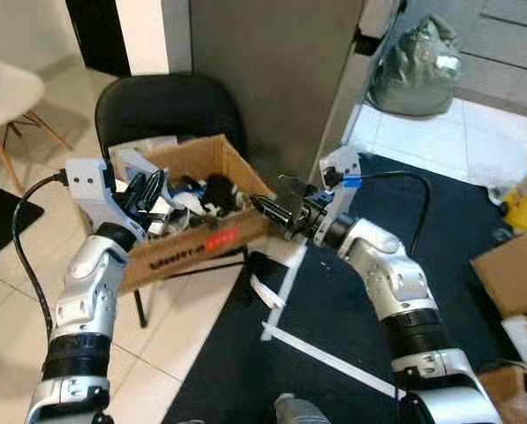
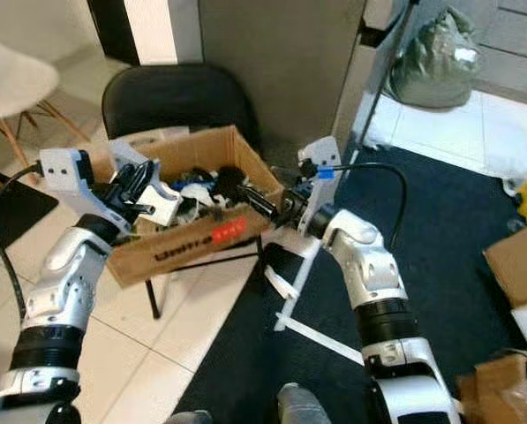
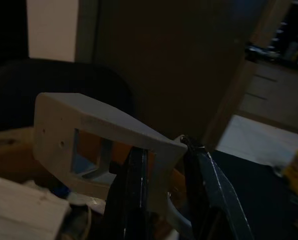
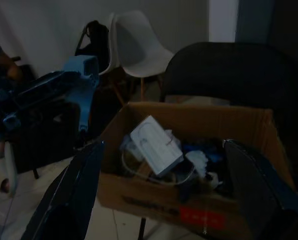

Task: Picking trash to rubbish bin

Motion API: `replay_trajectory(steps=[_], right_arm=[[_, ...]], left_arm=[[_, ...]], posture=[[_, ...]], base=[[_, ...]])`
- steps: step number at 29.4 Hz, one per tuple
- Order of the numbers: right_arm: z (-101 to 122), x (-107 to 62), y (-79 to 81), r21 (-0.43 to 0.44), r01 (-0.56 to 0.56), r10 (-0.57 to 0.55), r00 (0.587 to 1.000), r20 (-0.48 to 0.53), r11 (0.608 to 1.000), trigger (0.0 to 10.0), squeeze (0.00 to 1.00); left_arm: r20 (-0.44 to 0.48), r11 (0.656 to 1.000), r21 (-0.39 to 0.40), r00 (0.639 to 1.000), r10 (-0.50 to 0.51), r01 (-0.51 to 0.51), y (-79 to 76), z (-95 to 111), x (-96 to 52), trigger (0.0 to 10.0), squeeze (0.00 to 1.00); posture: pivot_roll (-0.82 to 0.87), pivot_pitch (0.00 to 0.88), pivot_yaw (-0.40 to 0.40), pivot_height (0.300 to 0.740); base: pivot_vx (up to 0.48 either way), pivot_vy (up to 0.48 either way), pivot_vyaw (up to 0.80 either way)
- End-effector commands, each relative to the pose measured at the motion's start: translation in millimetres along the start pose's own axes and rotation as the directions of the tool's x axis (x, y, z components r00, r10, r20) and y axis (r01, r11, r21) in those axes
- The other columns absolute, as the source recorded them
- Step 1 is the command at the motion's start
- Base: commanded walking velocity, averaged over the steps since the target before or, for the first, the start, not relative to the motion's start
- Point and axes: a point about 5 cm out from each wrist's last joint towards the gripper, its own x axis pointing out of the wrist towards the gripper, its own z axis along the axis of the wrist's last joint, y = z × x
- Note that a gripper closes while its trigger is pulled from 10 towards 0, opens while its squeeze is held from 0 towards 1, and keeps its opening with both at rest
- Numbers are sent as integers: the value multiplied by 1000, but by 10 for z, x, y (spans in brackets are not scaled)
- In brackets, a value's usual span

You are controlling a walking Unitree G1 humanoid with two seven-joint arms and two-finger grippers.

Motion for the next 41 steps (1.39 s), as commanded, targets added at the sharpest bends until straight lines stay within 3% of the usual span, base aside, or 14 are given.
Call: replay_trajectory(steps=[1, 17, 19, 20, 24, 30, 33, 34, 37, 39, 40, 41], right_arm=[[30, -27, -45, -17, 21, -21, 1000, 6, 1000, 10000, 0], [45, -56, -75, -38, 25, -24, 1000, 2, 999, 10000, 0], [45, -57, -77, -40, 25, -25, 1000, 2, 999, 10000, 0], [44, -57, -77, -41, 25, -25, 1000, 1, 999, 10000, 0], [46, -58, -79, -42, 26, -26, 1000, 1, 999, 10000, 0], [49, -60, -86, -42, 29, -29, 1000, 2, 999, 10000, 0], [50, -63, -90, -43, 30, -30, 1000, 2, 999, 10000, 0], [50, -65, -93, -44, 31, -31, 1000, 1, 999, 10000, 0], [50, -67, -95, -46, 31, -31, 1000, 1, 998, 10000, 0], [50, -71, -99, -53, 28, -28, 1000, -3, 998, 10000, 0], [50, -71, -99, -53, 28, -28, 1000, -3, 998, 10000, 0], [49, -77, -103, -57, 27, -28, 1000, -5, 998, 10000, 0]], left_arm=[[-10, 1000, -19, 1000, 14, -14, 81, 5, -8, 10000, 0], [-62, 991, -116, 997, 55, -62, 278, -89, -100, 10000, 0], [-79, 974, -220, 996, 46, -62, 304, -135, -114, 10000, 0], [-75, 968, -246, 997, 21, -39, 286, -132, -117, 10000, 1000], [-61, 964, -267, 998, -18, 2, 238, -106, -112, 10000, 1000], [-31, 958, -287, 999, 10, -18, 225, -30, -59, 10000, 1000], [-31, 957, -289, 999, -9, -1, 148, 12, -17, 10000, 1000], [-42, 957, -291, 998, -35, 21, 93, 23, 3, 10000, 0], [-81, 960, -273, 993, -83, 58, 12, 2, 15, 10000, 0], [-268, 985, -164, 959, -94, 50, -57, -188, -2, 10000, 0], [-268, 985, -164, 959, -94, 50, -57, -188, -2, 10000, 0], [-369, 993, -117, 929, -20, -25, 9, -303, -26, 10000, 0]], posture=[[-45, 0, -19, 740], [-48, 0, -23, 740], [-48, 0, -23, 740], [-48, 0, -23, 740], [-50, 0, -22, 740], [-50, 0, -22, 740], [-50, 0, -22, 740], [-50, 0, -22, 740], [-50, 0, -22, 740], [-50, 0, -22, 740], [-50, 0, -22, 740], [-50, 0, -22, 740]], base=[[480, 0, 0], [480, 0, 0], [0, 0, 0], [0, 0, 0], [0, 0, 0], [0, 0, 0], [0, 0, 0], [0, 0, 0], [0, 0, 0], [0, 0, 0], [0, 0, 0], [0, 0, 0]])
